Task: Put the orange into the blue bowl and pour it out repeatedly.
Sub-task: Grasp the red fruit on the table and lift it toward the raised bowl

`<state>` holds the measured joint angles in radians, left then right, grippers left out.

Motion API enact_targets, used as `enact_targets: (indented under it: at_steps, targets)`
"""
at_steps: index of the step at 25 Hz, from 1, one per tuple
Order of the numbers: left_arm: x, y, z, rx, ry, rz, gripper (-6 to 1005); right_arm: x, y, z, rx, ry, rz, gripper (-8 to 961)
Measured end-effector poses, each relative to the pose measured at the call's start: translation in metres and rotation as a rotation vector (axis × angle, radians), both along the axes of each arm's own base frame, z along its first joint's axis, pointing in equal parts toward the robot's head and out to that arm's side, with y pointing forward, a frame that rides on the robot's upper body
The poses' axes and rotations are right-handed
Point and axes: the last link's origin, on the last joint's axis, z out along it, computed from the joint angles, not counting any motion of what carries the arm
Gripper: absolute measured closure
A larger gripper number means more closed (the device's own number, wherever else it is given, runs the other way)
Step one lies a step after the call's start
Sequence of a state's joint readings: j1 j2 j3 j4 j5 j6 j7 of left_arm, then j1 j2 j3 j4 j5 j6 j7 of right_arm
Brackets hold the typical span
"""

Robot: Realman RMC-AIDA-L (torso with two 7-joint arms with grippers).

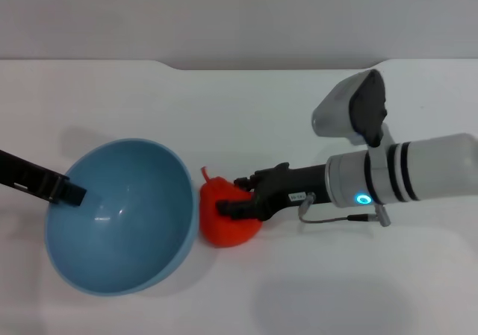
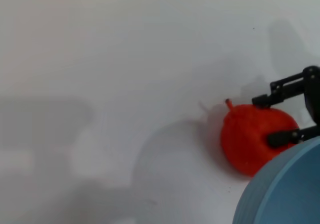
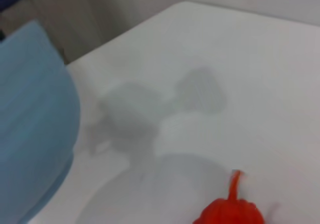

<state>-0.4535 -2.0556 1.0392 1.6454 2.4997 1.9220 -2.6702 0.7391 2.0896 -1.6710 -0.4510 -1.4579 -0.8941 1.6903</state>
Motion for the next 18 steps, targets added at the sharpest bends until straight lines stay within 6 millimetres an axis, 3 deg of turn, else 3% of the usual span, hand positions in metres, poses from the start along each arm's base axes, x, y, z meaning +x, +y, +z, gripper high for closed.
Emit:
enact_targets:
  at_steps: [5, 12, 18]
  targets:
    - [0.0, 0.0, -0.001, 0.002, -0.002, 0.0, 1000, 0.0, -0.003, -0.009, 0.009, -0.028, 0.0, 486]
    - [0.001, 0.0, -0.003, -0.008, 0.004, -0.009, 1000, 0.004, -0.005, -0.006, 0.019, -0.007, -0.02, 509]
    - [0.004, 0.003, -0.01, -0.028, 0.01, -0.019, 999, 0.004, -0.01, 0.004, 0.056, 0.057, -0.03, 649]
